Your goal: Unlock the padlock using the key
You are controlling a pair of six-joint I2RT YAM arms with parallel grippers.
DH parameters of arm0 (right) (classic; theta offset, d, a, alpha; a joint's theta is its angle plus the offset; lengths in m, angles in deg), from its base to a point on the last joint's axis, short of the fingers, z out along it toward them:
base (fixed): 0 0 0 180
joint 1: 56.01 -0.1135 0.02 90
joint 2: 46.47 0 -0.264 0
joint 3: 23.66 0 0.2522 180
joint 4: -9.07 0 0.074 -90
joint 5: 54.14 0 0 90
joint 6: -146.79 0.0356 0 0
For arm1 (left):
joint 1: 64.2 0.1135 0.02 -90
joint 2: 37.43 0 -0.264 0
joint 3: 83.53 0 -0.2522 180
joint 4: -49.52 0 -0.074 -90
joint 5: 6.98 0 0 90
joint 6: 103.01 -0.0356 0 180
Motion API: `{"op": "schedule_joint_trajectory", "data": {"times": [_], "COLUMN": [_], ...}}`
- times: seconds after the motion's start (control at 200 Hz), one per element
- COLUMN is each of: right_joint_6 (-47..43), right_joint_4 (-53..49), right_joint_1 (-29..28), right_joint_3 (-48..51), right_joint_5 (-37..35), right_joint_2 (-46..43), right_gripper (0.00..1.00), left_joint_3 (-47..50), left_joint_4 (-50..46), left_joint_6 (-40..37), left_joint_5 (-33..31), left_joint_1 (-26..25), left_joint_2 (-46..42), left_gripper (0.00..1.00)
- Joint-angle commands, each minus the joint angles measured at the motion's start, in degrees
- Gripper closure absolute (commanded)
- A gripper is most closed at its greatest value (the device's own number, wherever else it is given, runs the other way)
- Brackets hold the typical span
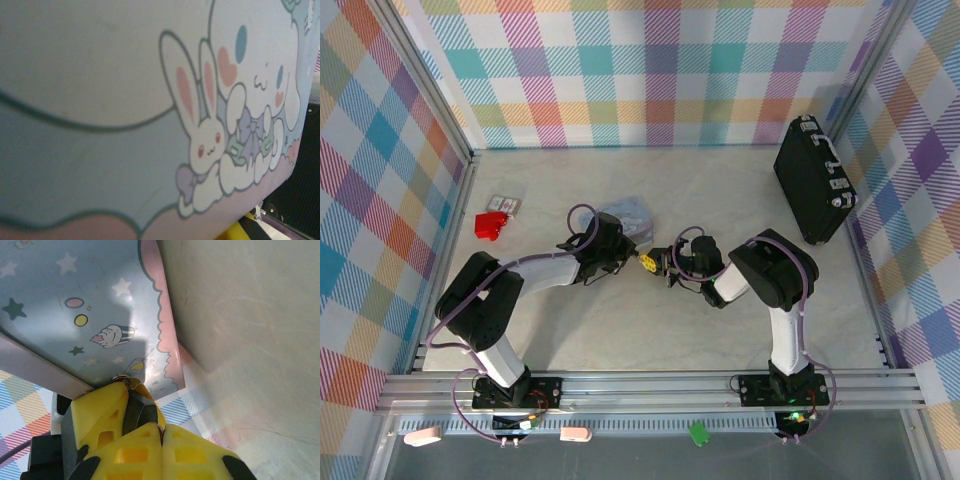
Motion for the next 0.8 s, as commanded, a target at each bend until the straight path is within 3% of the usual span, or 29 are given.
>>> {"op": "schedule_joint_trajectory", "data": {"times": [0.0, 0.18, 0.41, 0.675, 0.795], "right_joint_6": [-0.1, -0.3, -0.8, -1.2, -3.2], "right_joint_4": [3.6, 3.1, 2.6, 2.5, 1.0], "right_joint_1": [-3.0, -3.7, -3.7, -2.5, -1.9], "right_joint_3": [-4.8, -6.4, -5.6, -0.4, 2.7], "right_joint_5": [2.2, 1.8, 2.0, 1.6, 1.9], "right_joint_2": [-0.3, -1.0, -1.0, -1.6, -3.4], "right_gripper": [1.00, 1.00, 1.00, 0.74, 0.67], "left_joint_3": [-2.8, -3.9, -3.8, -0.8, -0.6], "left_joint_4": [3.3, 6.4, 6.2, 0.8, -1.0], "left_joint_6": [-0.1, 2.0, 2.2, 0.1, -1.2], "left_joint_5": [11.9, 13.1, 12.9, 10.2, 10.0], "left_joint_1": [-4.2, -7.3, -7.7, -1.8, 0.9], "left_joint_2": [-1.0, 1.8, 2.1, -2.3, -3.5], "left_gripper": [1.00, 1.00, 1.00, 1.00, 1.00]}}
